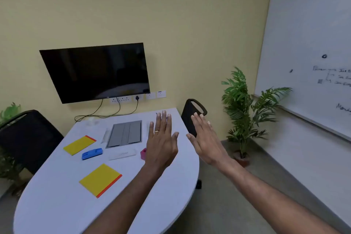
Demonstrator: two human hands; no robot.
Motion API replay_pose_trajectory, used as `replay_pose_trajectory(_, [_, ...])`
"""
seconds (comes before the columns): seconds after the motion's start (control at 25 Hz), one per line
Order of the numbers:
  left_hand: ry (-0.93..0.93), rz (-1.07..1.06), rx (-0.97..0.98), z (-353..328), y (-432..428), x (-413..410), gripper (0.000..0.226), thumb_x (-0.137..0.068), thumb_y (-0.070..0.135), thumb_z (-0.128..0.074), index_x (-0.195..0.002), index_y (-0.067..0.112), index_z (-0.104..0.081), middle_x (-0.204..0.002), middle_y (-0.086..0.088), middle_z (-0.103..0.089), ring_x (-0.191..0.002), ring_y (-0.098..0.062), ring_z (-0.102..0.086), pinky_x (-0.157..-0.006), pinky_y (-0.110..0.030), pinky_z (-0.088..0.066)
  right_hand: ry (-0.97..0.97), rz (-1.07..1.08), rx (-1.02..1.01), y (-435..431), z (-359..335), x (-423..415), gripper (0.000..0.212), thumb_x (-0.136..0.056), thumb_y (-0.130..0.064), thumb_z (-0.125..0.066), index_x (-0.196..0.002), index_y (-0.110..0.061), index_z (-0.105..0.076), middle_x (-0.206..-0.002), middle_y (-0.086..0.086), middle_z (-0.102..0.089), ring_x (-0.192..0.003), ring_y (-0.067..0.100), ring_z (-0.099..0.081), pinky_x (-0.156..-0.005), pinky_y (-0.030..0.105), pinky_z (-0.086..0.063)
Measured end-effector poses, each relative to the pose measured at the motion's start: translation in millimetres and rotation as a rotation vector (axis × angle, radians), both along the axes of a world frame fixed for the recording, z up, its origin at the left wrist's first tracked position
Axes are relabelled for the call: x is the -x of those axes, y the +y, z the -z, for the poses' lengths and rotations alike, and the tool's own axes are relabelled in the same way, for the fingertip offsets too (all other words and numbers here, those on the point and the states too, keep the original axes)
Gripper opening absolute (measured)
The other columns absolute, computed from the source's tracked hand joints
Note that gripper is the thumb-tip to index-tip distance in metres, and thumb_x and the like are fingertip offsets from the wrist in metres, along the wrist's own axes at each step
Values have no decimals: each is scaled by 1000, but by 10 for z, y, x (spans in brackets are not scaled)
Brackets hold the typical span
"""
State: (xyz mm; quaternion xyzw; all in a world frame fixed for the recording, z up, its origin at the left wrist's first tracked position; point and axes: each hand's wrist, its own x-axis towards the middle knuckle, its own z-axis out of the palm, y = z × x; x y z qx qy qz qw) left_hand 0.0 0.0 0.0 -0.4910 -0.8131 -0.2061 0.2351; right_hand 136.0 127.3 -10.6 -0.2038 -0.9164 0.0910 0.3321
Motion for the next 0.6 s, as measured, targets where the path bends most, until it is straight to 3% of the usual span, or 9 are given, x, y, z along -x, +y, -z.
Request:
replay_pose_trajectory(0.24, [-54, -22, 8, 259, 662, 7, 68, -105, 41, -26, -161, 14, 0, -169, -4, 13, -156, -21, 17, -128, -45, 0, -70, 17, 73, 597, 279, -5, 65, -106, -47, -31, -160, -21, -6, -168, -8, 1, -154, 6, 13, -127, 33, 1])
replay_pose_trajectory(0.6, [-170, -57, 76, 773, 1887, 793, 69, -105, 47, -22, -161, 18, 5, -169, -2, 16, -156, -21, 16, -128, -47, -4, -200, -21, 83, 1782, 652, 699, 66, -106, -49, -28, -160, -22, 0, -168, -8, 8, -153, 5, 17, -127, 34, 2])
